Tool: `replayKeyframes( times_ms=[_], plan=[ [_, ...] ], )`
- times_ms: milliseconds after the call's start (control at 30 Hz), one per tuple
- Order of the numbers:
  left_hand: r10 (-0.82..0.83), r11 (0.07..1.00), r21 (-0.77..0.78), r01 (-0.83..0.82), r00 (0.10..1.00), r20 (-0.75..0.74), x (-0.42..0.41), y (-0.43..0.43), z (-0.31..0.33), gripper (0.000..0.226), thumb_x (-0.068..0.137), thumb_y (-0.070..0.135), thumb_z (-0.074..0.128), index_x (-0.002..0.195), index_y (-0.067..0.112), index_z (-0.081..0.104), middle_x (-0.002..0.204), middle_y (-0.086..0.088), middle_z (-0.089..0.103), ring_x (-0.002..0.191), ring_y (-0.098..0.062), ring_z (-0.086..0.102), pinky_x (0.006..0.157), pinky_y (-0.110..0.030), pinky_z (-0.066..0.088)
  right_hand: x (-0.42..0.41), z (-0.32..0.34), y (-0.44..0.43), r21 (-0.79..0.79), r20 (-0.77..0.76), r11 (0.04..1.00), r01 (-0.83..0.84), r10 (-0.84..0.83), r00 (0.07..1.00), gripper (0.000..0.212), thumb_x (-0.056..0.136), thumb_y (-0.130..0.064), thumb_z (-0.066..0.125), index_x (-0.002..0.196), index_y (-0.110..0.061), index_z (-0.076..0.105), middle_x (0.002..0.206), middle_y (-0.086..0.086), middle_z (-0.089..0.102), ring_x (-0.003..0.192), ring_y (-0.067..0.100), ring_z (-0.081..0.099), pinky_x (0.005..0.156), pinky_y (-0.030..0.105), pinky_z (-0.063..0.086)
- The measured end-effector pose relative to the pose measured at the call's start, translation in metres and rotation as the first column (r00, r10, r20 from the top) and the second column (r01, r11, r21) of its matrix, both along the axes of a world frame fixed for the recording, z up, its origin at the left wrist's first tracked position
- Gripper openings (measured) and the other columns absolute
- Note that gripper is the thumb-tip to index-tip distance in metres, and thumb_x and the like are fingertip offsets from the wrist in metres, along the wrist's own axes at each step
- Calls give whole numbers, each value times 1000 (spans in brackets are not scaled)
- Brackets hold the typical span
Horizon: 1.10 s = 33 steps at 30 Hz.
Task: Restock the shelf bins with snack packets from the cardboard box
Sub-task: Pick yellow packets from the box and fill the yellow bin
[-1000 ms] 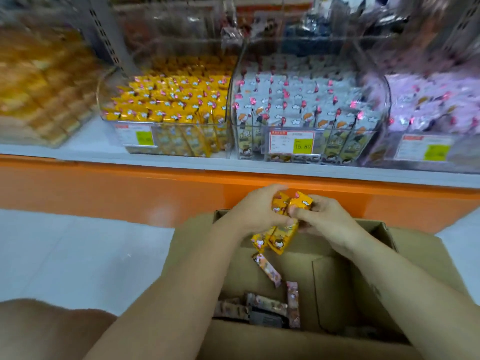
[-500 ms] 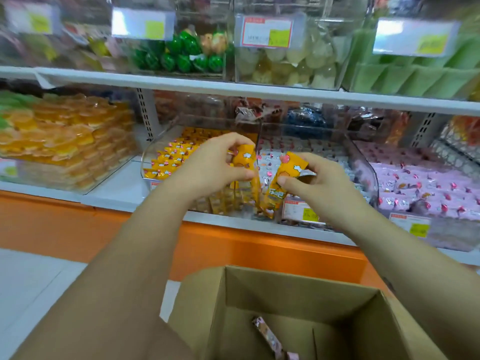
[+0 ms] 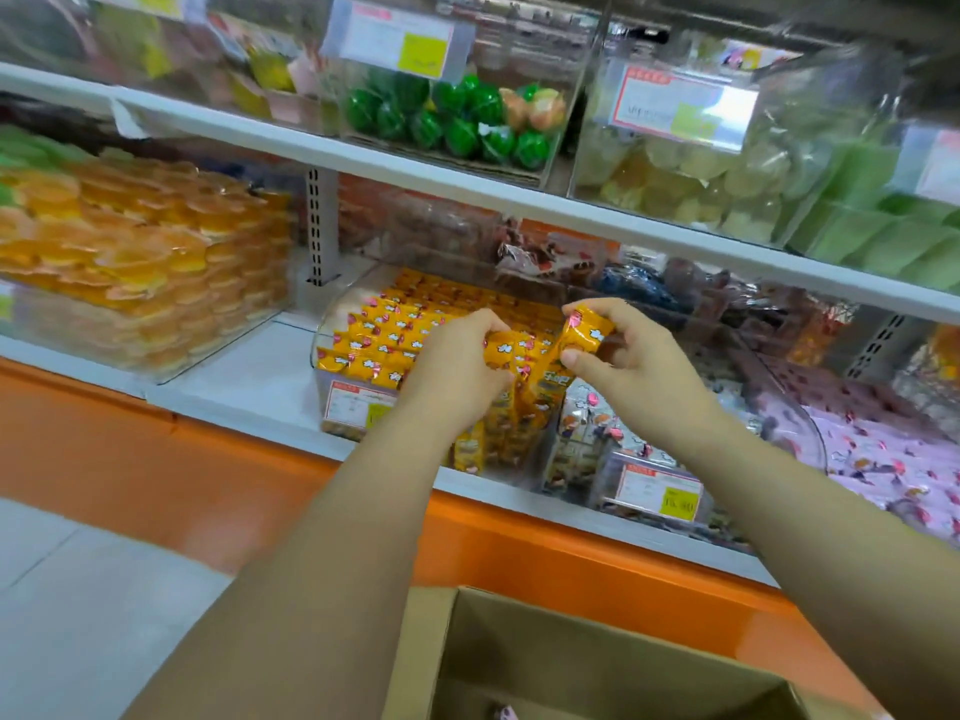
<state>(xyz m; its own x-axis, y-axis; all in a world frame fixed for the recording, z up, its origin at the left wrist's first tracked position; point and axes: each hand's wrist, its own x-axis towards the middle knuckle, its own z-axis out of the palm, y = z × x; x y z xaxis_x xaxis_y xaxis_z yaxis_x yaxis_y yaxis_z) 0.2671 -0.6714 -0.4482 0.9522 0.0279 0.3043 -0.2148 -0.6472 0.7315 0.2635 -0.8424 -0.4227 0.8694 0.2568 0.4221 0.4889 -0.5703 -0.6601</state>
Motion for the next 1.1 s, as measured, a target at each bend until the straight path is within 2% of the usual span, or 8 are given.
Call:
replayKeyframes(
  times_ms=[233, 467, 600, 800, 867, 933, 1000, 1100],
  plan=[
    [-18, 997, 74, 21, 999, -38, 3, -5, -11, 42, 86, 17, 68, 126, 21, 56, 126, -4, 55, 114, -23, 52, 82, -28, 41, 16, -13, 12, -357, 27, 934, 30, -22, 999, 36, 88, -19, 65, 123, -20, 56, 100, -9, 59, 92, 12, 58, 83, 25, 45],
    [-21, 988, 152, 19, 1000, 12, 4, -8, -16, 39, 87, 15, 67, 124, 20, 56, 128, -4, 52, 113, -23, 52, 87, -33, 46, 17, -38, 12, -546, 130, 836, 60, 14, 991, 35, 84, -22, 70, 117, -15, 59, 111, 2, 65, 103, 22, 57, 98, 35, 40],
    [-51, 978, 203, 51, 999, -2, 3, -6, -19, 38, 86, 19, 68, 122, 22, 56, 126, -3, 52, 112, -22, 51, 88, -34, 45, 19, -43, 13, -658, 201, 739, 144, -13, 980, 30, 86, -26, 66, 114, -18, 58, 107, 2, 64, 109, 21, 53, 117, 44, 15],
    [-105, 953, 279, 117, 993, -58, 1, 1, -22, 39, 92, 26, 60, 130, 29, 55, 137, -2, 47, 124, -22, 45, 104, -43, 38, 25, -36, 21, -813, 189, 551, 187, -53, 981, 31, 93, -35, 52, 121, -22, 56, 121, 0, 58, 131, 18, 34, 116, 46, -2],
    [-89, 941, 324, 98, 995, -45, 2, 2, -22, 36, 94, 29, 57, 130, 34, 55, 138, 0, 46, 126, -21, 44, 105, -43, 34, 24, -34, 19, -827, 223, 528, 196, -14, 975, 26, 95, -34, 49, 114, -21, 62, 116, -1, 59, 127, 20, 39, 116, 49, 3],
    [-55, 927, 372, 53, 998, -5, 4, 2, -21, 34, 94, 33, 56, 128, 37, 56, 136, 2, 48, 125, -21, 44, 103, -43, 30, 21, -39, 14, -793, 352, 551, 259, 69, 933, 19, 89, -28, 62, 104, -20, 70, 103, 1, 66, 112, 27, 53, 110, 51, 23],
    [-16, 915, 404, 2, 999, 30, 7, 1, -22, 33, 94, 36, 56, 126, 39, 57, 135, 3, 50, 124, -22, 44, 101, -44, 30, 15, -45, 14, -703, 469, 631, 329, 62, 881, 19, 75, -23, 78, 93, -19, 74, 83, 2, 70, 89, 28, 60, 89, 45, 44],
    [38, 888, 458, -40, 999, 14, 11, 1, -26, 33, 93, 39, 56, 126, 40, 57, 136, 2, 52, 127, -25, 42, 103, -46, 29, 9, -50, 19, -673, 430, 657, 339, -25, 902, 16, 84, -26, 69, 99, -22, 72, 88, 1, 70, 90, 24, 53, 77, 37, 37]
  ],
)
